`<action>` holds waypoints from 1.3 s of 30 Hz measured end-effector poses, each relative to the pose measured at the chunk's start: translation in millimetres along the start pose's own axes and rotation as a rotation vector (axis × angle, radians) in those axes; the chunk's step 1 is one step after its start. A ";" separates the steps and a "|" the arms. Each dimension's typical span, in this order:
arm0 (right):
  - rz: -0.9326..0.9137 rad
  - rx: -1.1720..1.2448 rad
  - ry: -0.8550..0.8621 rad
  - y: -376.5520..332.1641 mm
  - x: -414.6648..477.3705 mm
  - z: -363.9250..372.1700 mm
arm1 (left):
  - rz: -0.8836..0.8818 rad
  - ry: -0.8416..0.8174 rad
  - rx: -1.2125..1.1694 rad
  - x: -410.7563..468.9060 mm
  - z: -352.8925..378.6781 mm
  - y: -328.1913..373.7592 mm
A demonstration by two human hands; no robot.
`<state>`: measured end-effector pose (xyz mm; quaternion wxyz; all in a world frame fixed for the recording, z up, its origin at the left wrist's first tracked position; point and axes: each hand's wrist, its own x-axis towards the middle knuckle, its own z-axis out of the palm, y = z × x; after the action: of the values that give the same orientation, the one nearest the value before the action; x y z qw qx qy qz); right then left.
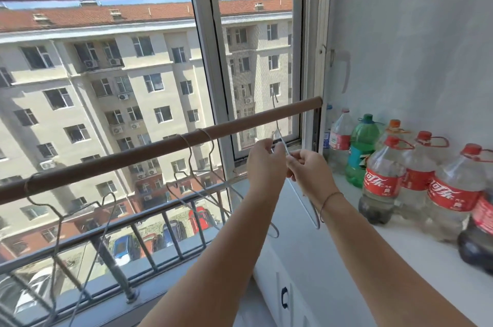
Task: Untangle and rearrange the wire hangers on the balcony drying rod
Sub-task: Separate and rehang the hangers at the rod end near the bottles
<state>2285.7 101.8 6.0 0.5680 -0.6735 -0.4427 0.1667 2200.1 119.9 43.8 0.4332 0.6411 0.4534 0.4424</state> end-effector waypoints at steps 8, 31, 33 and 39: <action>0.060 -0.003 -0.063 43.6 -1.9 -3.3 | -0.388 -0.106 -0.174 29.6 30.6 -27.1; 0.053 -0.551 -0.350 125.8 -28.6 -146.5 | -0.141 -0.381 0.092 -41.0 69.0 -110.4; 0.087 -0.478 -0.349 125.0 -35.6 -151.7 | -0.104 -0.304 0.155 -42.6 72.5 -107.7; 0.031 -0.245 -0.090 91.3 -44.4 -139.1 | -0.070 -0.115 -0.047 -51.9 83.0 -69.9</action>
<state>2399.5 -15.6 -48.1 0.4583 -0.7366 -0.4741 0.1502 2255.7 72.0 -51.5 0.4887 0.6389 0.4395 0.3997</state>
